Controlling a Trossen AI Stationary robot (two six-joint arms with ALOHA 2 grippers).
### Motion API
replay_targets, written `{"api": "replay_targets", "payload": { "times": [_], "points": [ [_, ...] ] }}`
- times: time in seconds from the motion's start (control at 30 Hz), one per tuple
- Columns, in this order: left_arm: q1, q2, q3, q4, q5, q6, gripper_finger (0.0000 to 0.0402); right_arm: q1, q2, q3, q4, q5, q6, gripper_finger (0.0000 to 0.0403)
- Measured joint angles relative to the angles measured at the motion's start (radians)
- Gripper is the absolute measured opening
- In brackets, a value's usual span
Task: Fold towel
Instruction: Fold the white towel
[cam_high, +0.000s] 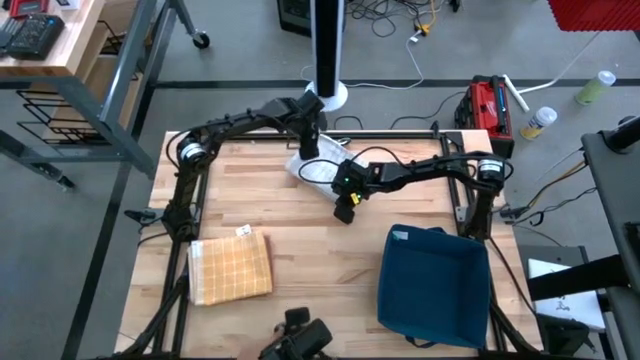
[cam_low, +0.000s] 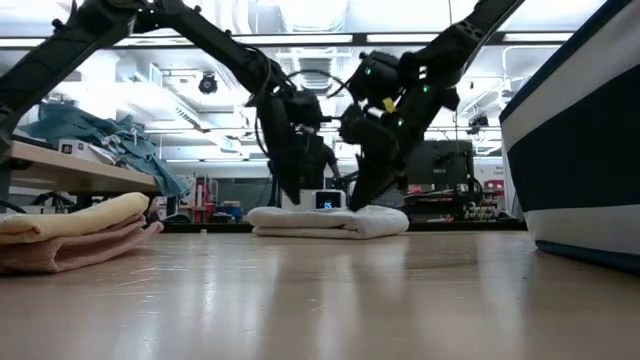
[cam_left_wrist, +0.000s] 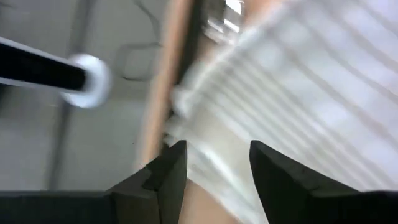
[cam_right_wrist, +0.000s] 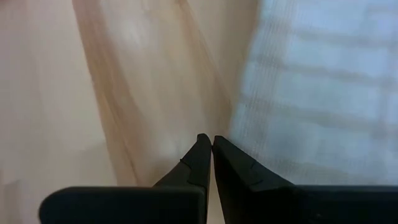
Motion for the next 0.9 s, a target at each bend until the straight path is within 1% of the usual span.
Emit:
{"api": "replay_targets", "payload": {
  "times": [0.13,0.2,0.33,0.4,0.47,0.6,0.7,0.77,0.83,0.9],
  "points": [
    [-0.005,-0.003,-0.047,-0.13,0.117,-0.043,0.0156,-0.007,-0.052,0.0,-0.011,-0.002,-0.022,0.0013],
    [-0.009,-0.004,-0.08,-0.143,0.139,-0.049,0.0148,-0.009,-0.08,0.0,-0.023,-0.004,-0.029,0.0013],
    [-0.01,-0.004,-0.178,-0.09,0.14,-0.058,0.0131,-0.013,-0.113,0.0,-0.009,0.009,-0.03,0.0013],
    [-0.01,-0.004,-0.222,-0.027,0.14,-0.075,0.0122,-0.015,-0.109,0.0,-0.002,0.053,-0.026,0.0013],
    [-0.01,-0.007,-0.257,0.025,0.14,-0.091,0.0114,-0.016,-0.088,0.001,0.006,0.105,-0.027,0.0013],
    [-0.01,-0.01,-0.281,0.069,0.141,-0.106,0.0099,-0.024,-0.02,-0.001,0.011,0.109,-0.011,0.0013],
    [-0.011,-0.011,-0.274,0.07,0.139,-0.119,0.0091,-0.024,0.014,0.001,0.023,0.091,0.003,0.0013],
    [-0.011,-0.008,-0.26,0.072,0.125,-0.125,0.0086,-0.025,0.03,0.001,0.031,0.056,0.012,0.0013],
    [-0.013,-0.006,-0.247,0.07,0.069,-0.131,0.0081,-0.026,0.039,0.002,0.042,0.006,0.024,0.0013],
    [-0.014,-0.006,-0.236,0.072,-0.008,-0.133,0.0078,-0.021,0.045,0.003,0.05,-0.034,0.039,0.0013]
  ]
}}
